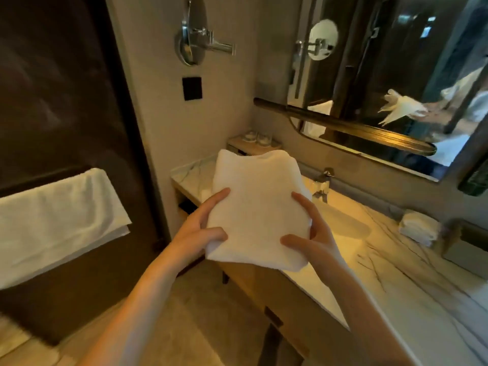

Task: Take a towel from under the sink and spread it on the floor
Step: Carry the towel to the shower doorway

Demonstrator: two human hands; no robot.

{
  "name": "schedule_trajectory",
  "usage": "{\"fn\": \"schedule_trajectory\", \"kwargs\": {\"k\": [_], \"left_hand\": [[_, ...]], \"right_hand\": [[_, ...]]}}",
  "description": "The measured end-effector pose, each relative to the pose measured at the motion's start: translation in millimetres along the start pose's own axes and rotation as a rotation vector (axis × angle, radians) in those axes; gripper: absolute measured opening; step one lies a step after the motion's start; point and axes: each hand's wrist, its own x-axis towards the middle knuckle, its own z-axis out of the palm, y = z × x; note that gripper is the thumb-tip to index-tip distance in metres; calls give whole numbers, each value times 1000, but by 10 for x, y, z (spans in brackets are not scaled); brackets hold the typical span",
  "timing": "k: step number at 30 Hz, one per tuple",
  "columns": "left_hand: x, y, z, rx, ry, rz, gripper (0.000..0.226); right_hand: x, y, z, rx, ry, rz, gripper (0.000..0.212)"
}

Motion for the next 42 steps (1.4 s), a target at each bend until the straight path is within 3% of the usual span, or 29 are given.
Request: {"fn": "schedule_trajectory", "kwargs": {"k": [6, 14, 23, 34, 42], "left_hand": [[-994, 114, 103, 23, 307, -53, 80], [-2338, 338, 404, 65, 648, -136, 77], [-3608, 518, 1256, 63, 855, -181, 80], [-5392, 796, 2852, 93, 909, -281, 80], [-6209, 1051, 3821, 142, 1038, -280, 79]], "right_hand": [[-146, 9, 204, 88, -352, 5, 79], [-818, -66, 643, 118, -653, -13, 79], [-1974, -261, 494, 136, -782, 60, 80], [-3977, -482, -393, 126, -836, 124, 84], [-4812, -667, -873, 152, -964, 77, 82]]}}
